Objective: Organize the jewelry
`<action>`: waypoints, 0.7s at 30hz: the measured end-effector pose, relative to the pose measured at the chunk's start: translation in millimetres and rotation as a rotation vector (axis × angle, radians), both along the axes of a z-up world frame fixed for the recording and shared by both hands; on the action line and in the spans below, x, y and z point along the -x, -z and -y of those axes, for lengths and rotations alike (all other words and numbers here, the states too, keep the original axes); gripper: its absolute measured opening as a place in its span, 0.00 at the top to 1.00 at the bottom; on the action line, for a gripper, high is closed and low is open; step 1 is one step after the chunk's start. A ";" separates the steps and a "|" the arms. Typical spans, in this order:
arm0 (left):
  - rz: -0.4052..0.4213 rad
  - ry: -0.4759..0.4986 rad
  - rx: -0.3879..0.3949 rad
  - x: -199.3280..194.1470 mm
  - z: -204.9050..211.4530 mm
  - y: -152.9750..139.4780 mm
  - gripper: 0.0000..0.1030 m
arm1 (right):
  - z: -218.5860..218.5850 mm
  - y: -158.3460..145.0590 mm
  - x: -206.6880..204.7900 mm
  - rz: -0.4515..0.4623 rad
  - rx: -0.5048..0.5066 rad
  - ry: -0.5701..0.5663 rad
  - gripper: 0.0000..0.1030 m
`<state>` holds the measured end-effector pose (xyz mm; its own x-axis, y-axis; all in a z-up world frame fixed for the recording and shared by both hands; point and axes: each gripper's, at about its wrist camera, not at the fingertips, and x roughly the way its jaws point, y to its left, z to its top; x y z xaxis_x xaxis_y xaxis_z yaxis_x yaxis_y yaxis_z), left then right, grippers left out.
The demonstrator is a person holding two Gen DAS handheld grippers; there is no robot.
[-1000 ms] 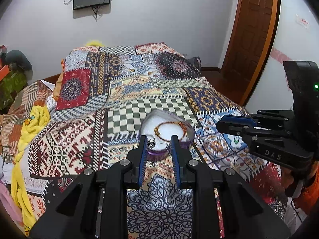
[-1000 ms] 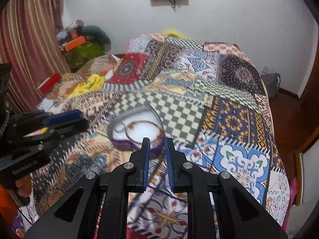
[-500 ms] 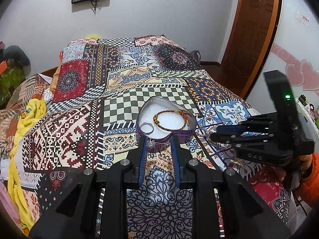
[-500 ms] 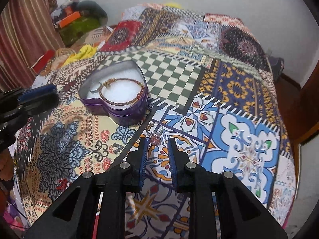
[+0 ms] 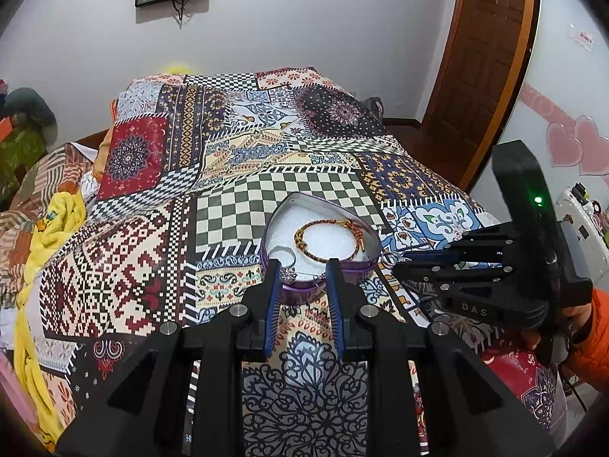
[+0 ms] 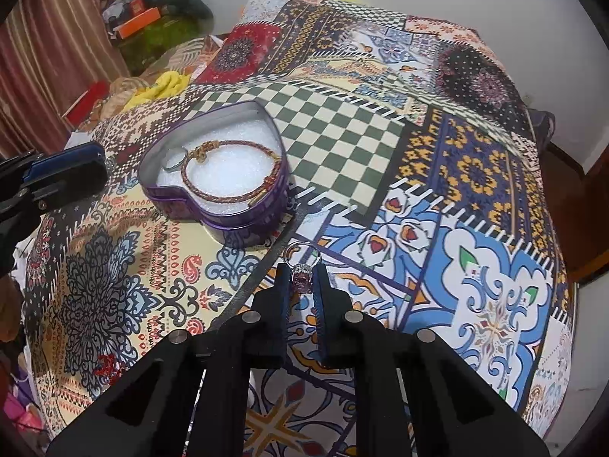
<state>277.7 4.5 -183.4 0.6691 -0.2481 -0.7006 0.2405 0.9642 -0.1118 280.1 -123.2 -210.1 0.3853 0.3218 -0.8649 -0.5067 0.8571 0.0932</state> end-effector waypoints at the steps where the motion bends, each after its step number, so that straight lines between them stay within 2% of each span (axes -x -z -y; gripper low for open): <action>1: 0.003 0.002 0.000 -1.5 0.1 -1.4 0.78 | 1.2 -2.0 -0.1 0.008 -0.003 0.005 0.90; 12: 0.019 0.011 -0.002 -18.6 3.7 -11.2 0.78 | -3.1 -47.5 6.1 0.119 -0.096 -0.004 0.90; 21: -0.031 0.025 0.020 -45.3 6.7 -3.0 0.78 | -22.7 -47.9 -7.5 0.119 -0.119 -0.032 0.90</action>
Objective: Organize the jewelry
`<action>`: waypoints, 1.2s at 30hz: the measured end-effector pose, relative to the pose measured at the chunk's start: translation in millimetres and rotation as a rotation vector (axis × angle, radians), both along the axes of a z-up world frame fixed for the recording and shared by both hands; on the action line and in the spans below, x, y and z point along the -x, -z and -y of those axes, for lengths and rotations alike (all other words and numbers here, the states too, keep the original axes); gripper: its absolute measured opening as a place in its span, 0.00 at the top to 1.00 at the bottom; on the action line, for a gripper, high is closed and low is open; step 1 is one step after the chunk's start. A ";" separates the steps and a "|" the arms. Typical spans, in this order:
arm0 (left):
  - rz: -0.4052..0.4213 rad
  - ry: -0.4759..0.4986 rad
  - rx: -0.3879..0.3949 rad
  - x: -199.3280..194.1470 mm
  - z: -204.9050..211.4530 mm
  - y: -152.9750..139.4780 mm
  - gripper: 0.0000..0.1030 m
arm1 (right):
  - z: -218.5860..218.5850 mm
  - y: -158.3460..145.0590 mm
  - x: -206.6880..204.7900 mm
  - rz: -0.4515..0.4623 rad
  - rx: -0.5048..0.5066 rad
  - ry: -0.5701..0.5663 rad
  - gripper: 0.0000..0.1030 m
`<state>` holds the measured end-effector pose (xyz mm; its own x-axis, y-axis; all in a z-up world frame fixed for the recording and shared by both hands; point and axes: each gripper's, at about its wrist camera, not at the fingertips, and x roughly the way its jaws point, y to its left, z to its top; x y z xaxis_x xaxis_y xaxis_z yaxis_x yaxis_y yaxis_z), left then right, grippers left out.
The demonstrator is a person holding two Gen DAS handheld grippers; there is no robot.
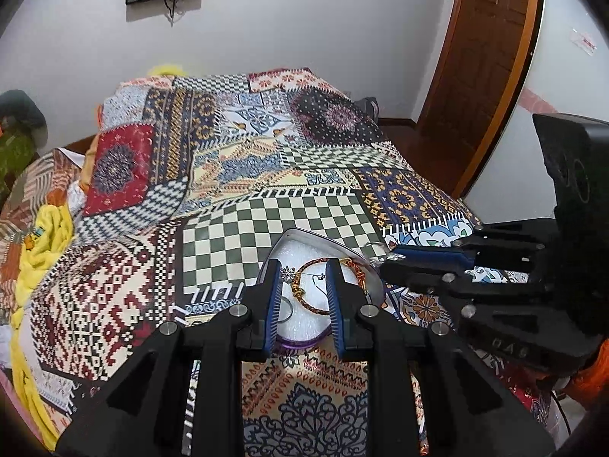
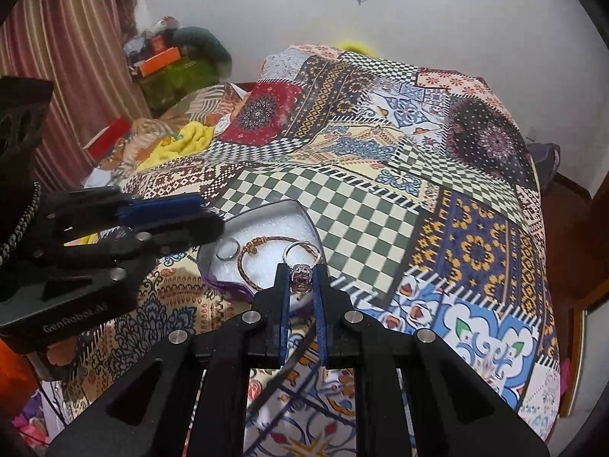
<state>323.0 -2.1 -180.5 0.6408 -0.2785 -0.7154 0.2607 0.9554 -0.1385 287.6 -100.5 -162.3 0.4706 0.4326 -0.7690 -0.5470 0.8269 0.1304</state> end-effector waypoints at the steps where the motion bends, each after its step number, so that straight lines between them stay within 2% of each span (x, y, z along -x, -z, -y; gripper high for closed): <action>1: -0.007 0.003 0.000 -1.6 0.3 1.8 0.78 | -2.3 1.7 -1.2 -0.004 0.002 -0.007 0.90; 14: -0.071 0.033 -0.026 -17.5 2.0 19.7 0.78 | -17.9 17.0 -12.1 -0.046 0.043 -0.053 0.90; 28: -0.086 0.028 -0.019 -17.6 0.1 18.4 0.78 | -26.6 22.4 -9.1 -0.050 0.086 -0.082 0.90; 33: -0.077 0.019 -0.012 -11.1 -3.3 13.3 0.78 | -26.4 17.9 -5.2 -0.032 0.096 -0.074 0.82; 36: -0.059 0.017 -0.016 -4.9 -4.6 6.6 0.77 | -24.8 11.8 -2.9 -0.023 0.092 -0.067 0.82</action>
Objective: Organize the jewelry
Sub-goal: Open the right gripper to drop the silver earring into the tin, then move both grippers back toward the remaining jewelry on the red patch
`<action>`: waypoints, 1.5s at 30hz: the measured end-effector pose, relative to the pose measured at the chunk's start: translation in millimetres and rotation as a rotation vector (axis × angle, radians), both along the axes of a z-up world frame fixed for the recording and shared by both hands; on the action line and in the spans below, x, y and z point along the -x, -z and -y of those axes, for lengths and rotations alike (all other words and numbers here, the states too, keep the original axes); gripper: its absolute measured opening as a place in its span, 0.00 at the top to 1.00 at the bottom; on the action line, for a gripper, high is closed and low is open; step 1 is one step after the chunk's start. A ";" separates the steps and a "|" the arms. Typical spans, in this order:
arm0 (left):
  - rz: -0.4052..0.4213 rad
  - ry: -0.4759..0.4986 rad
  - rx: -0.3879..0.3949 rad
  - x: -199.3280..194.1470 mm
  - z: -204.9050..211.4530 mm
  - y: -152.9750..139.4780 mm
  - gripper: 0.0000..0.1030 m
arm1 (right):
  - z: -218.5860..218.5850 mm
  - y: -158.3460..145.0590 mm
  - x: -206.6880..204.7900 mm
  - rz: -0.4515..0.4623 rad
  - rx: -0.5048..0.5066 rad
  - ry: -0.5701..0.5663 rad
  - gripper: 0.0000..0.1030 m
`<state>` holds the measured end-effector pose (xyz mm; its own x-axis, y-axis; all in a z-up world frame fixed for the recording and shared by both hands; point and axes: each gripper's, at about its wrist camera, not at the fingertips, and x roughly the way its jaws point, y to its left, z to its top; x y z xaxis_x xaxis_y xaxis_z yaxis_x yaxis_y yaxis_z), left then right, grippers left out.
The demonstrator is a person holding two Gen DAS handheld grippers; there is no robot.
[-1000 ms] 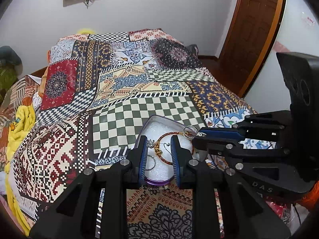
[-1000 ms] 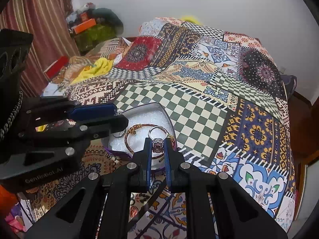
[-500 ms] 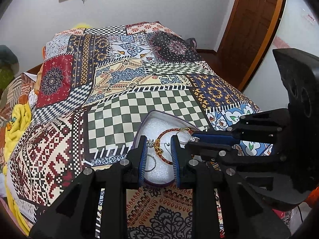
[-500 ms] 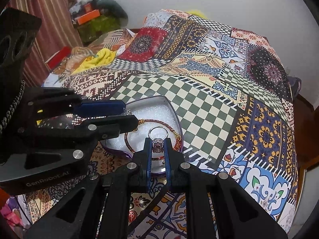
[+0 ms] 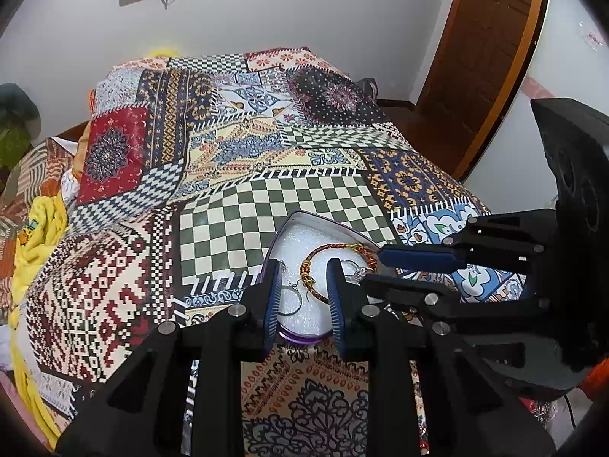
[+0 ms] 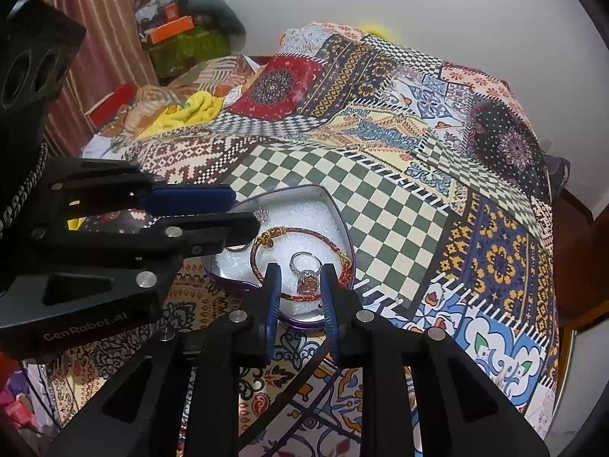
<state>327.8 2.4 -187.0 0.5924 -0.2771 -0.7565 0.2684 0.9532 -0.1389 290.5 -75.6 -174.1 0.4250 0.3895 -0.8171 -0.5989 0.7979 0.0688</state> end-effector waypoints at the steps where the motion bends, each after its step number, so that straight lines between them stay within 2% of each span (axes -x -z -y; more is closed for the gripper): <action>1: 0.007 -0.001 -0.003 2.7 -0.2 -2.7 0.77 | 0.9 -2.3 1.2 0.004 -0.001 0.003 0.82; 19: 0.108 -0.029 -0.056 69.9 -3.4 -53.9 0.77 | 18.6 -65.4 50.4 0.118 -0.051 0.059 0.81; 23: 0.126 -0.049 -0.061 89.9 -8.2 -61.7 0.66 | 23.3 -72.0 67.4 0.130 -0.057 0.074 0.80; 25: 0.129 -0.055 -0.064 99.3 -10.2 -64.2 0.66 | 25.9 -72.6 74.2 0.128 -0.065 0.080 0.75; 27: 0.128 -0.059 -0.070 106.3 -11.7 -64.4 0.64 | 29.2 -73.0 83.4 0.130 -0.077 0.091 0.61; 28: 0.127 -0.061 -0.074 110.6 -12.5 -63.8 0.63 | 30.0 -73.0 86.7 0.132 -0.080 0.095 0.59; 36: 0.067 -0.051 -0.105 137.6 -13.5 -40.7 0.61 | 36.4 -59.2 116.0 0.111 -0.073 0.127 0.59; 45: -0.012 -0.032 -0.103 156.2 -6.2 -5.8 0.61 | 36.4 -15.7 137.0 -0.004 -0.046 0.141 0.59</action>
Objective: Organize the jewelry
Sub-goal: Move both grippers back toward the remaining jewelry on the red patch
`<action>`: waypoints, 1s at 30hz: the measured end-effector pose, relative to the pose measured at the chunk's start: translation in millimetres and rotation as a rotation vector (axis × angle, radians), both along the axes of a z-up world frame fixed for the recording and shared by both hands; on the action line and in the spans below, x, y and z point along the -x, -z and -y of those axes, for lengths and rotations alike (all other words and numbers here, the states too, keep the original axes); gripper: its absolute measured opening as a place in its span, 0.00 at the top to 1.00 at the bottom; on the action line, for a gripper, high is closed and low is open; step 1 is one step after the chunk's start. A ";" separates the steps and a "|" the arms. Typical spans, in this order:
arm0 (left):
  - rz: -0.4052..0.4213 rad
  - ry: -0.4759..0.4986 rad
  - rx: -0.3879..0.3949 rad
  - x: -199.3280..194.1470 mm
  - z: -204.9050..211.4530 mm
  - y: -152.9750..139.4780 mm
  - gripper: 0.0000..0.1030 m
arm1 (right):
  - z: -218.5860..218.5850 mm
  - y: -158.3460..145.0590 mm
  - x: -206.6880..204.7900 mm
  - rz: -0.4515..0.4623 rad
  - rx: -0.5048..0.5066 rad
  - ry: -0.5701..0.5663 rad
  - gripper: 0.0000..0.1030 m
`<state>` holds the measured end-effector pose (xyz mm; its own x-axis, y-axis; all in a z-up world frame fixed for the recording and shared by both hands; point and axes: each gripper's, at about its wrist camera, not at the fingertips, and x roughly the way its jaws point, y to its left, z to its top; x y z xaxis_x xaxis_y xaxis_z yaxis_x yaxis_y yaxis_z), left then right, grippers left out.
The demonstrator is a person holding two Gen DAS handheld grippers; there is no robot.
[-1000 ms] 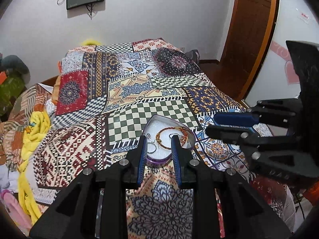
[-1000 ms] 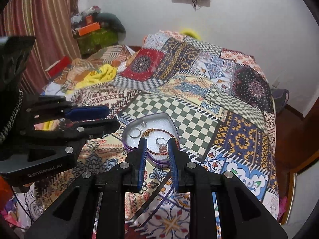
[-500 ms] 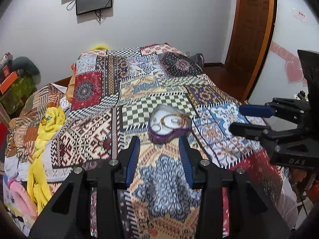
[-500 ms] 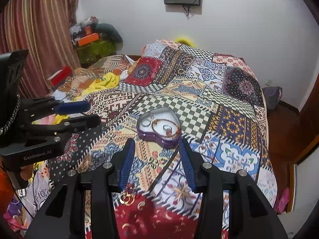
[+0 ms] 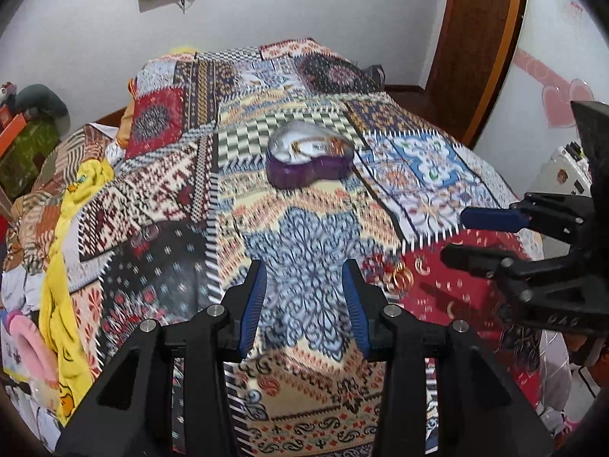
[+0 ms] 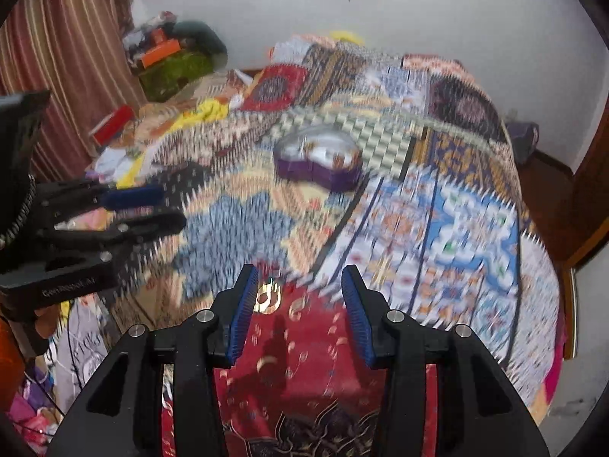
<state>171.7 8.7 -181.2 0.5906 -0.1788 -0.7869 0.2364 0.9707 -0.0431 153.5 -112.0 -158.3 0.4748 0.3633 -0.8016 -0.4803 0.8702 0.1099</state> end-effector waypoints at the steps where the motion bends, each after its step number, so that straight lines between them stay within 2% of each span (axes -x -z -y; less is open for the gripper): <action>1: -0.003 0.001 -0.003 1.6 0.5 2.9 0.61 | -1.6 6.0 1.3 -0.012 0.012 -0.001 0.59; 6: -0.013 -0.022 0.015 2.9 -4.6 12.8 0.61 | -8.5 25.5 3.3 -0.082 0.016 -0.031 0.59; 10: -0.007 -0.054 0.038 2.9 -10.8 16.2 0.61 | -15.3 33.3 2.4 -0.103 0.027 -0.051 0.59; 14: 0.000 -0.047 0.044 4.9 -10.3 17.3 0.61 | -23.6 38.6 0.3 -0.111 0.047 -0.074 0.59; 16: -0.004 -0.040 0.049 5.1 -9.0 18.7 0.61 | -25.7 39.0 -0.8 -0.104 0.053 -0.081 0.63; 18: -0.015 -0.027 0.062 5.7 -7.2 20.5 0.61 | -28.4 40.9 -2.5 -0.103 0.060 -0.090 0.77; 20: -0.028 -0.012 0.078 6.5 -5.0 22.0 0.61 | -29.2 42.4 -3.2 -0.096 0.066 -0.098 0.83; 30: -0.079 0.058 0.105 9.2 23.3 30.8 0.61 | -18.1 34.5 0.6 -0.071 0.033 -0.083 0.83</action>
<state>162.4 -14.6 -212.0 0.5141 -0.2945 -0.8056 0.2835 0.9448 -0.1645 152.9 -94.0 -192.8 0.3861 0.3716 -0.8443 -0.5429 0.8315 0.1177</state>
